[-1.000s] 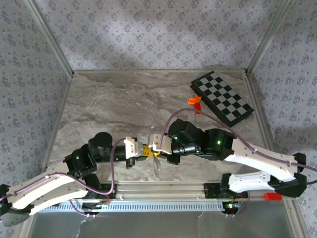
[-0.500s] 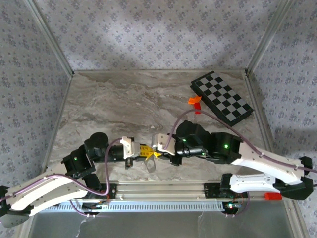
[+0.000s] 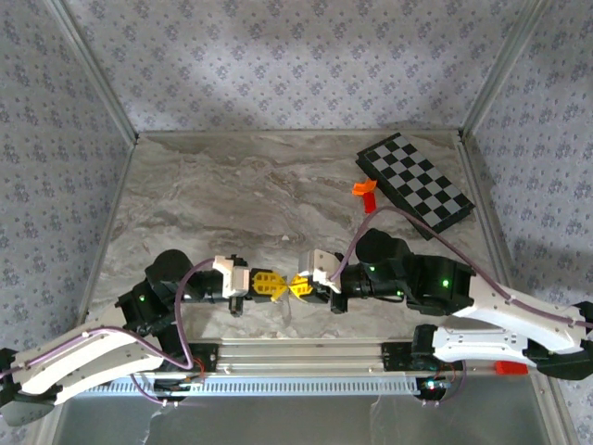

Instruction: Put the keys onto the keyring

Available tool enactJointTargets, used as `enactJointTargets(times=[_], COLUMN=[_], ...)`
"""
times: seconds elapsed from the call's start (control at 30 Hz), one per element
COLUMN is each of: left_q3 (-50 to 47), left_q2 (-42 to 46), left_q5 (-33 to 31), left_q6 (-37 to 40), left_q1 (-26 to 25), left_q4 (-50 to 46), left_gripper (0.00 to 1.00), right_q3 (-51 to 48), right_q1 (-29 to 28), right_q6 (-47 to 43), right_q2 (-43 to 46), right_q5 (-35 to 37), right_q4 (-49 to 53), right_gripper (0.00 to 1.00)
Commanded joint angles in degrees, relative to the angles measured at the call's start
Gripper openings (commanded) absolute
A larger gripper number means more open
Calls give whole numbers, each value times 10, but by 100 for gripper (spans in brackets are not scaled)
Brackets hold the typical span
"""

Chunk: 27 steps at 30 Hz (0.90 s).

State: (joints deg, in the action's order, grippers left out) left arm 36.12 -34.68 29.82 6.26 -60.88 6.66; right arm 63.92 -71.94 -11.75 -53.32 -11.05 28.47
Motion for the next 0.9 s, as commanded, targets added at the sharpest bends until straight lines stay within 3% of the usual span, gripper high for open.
enactJointTargets(times=[0.0,0.23,0.53,0.87], left_q3=[3,-10,-13,-2], left_q2=[3,8,-7,-21], left_q5=[22,22,29,32], left_q6=[-8,-9,-23,-21], left_q1=[-4,-6,-8,-15], left_q4=[46,68,98,100], left_gripper=[0,0,0,0], right_q3=[-6,-7,-52,-72], right_q1=[-3,-2,-3,-3], right_q6=[9,9,0,-7], right_q2=[8,-1,57,88], right_q5=[5,8,-18,-25], right_q4=[-8,10,-92,-114], right_gripper=[8,10,18,20])
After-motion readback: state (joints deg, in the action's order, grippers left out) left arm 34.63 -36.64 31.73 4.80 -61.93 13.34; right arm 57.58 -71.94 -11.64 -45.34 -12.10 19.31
